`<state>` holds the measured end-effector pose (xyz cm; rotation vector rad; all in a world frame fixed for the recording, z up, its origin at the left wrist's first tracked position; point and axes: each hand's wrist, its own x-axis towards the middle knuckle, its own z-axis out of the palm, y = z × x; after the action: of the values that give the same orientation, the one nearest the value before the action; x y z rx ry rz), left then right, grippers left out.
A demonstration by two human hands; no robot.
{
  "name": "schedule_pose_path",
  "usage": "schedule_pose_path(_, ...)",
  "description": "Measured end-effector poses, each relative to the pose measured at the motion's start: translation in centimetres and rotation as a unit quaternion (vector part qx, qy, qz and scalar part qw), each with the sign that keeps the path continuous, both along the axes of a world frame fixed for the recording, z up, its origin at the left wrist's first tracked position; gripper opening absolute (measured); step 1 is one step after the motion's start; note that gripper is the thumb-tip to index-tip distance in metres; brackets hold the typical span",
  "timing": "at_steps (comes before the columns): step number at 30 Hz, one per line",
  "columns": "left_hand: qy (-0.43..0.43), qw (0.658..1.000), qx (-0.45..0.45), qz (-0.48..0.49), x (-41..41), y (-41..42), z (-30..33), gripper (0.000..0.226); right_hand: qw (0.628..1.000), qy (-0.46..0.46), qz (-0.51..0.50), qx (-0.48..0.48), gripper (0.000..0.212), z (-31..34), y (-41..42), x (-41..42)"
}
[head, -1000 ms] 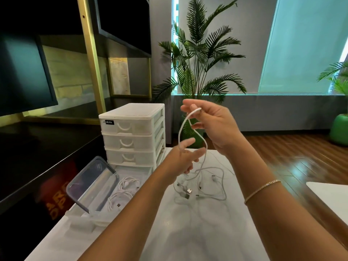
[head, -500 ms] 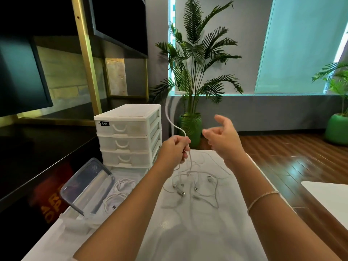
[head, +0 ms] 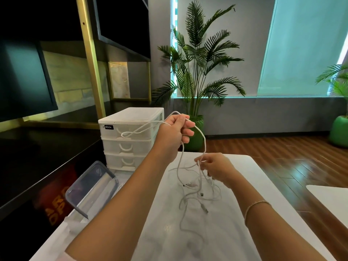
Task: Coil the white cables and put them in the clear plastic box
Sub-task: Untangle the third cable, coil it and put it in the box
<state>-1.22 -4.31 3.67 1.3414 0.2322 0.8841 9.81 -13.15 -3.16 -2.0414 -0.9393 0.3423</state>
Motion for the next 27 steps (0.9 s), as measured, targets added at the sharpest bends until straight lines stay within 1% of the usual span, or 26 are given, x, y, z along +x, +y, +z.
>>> schedule_pose_path(3, -0.001, 1.0, -0.012, -0.002, -0.4, 0.1, 0.0, 0.024, 0.998, -0.026, -0.029, 0.039, 0.023, 0.6, -0.3, 0.6)
schedule_pose_path(5, 0.003, 1.0, -0.021, 0.002, -0.6, 0.3, -0.1, 0.025, 0.998, -0.044, -0.028, 0.043, 0.023, 1.3, -0.4, 0.7)
schedule_pose_path(8, 0.02, 1.0, -0.016, 0.013, -0.7, 0.4, -0.3, 0.026, 0.995, -0.061, -0.021, 0.073, 0.022, 2.0, -0.5, 0.7)
schedule_pose_path(12, 0.035, 0.999, 0.005, 0.021, -0.8, 0.4, -0.2, 0.027, 0.985, -0.08, -0.071, 0.137, 0.023, 3.4, -0.8, 0.7)
schedule_pose_path(16, 0.068, 0.996, 0.038, 0.04, -0.8, 0.3, -0.3, 0.026, 0.971, -0.037, -0.065, 0.225, 0.021, 5.0, -1.3, 0.0)
schedule_pose_path(19, 0.132, 0.988, 0.071, 0.045, -0.6, 0.2, -0.9, 0.023, 0.96, -0.029, -0.049, 0.275, 0.019, 6.4, -1.7, -0.6)
schedule_pose_path(22, 0.221, 0.968, 0.119, 0.018, -0.2, -0.1, -1.6, 0.017, 0.95, -0.042, -0.018, 0.307, 0.017, 7.6, -1.8, -1.1)
schedule_pose_path(24, 0.261, 0.955, 0.136, -0.022, -0.1, -0.6, -2.0, 0.016, 0.943, -0.025, 0.013, 0.331, 0.016, 8.3, -1.6, -1.4)
schedule_pose_path(27, 0.248, 0.955, 0.129, -0.1, -0.1, -1.4, -2.3, 0.016, 0.925, 0.035, 0.079, 0.37, 0.014, 9.1, -1.4, -2.1)
